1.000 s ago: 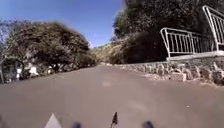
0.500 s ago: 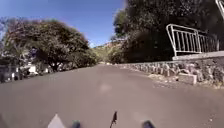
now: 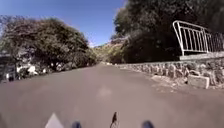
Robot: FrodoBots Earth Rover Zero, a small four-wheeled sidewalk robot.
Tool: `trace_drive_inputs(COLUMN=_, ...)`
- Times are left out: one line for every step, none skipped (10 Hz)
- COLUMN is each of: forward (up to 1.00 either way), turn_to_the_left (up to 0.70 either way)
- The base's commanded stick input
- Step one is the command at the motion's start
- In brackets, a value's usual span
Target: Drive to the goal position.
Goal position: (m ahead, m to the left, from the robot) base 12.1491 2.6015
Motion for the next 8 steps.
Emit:
trace_drive_inputs(forward=0.85, turn_to_the_left=0.0)
trace_drive_inputs(forward=0.85, turn_to_the_left=0.0)
trace_drive_inputs(forward=0.85, turn_to_the_left=0.0)
trace_drive_inputs(forward=0.85, turn_to_the_left=0.0)
trace_drive_inputs(forward=0.85, turn_to_the_left=0.0)
trace_drive_inputs(forward=0.85, turn_to_the_left=0.0)
trace_drive_inputs(forward=0.85, turn_to_the_left=0.0)
trace_drive_inputs(forward=0.85, turn_to_the_left=0.0)
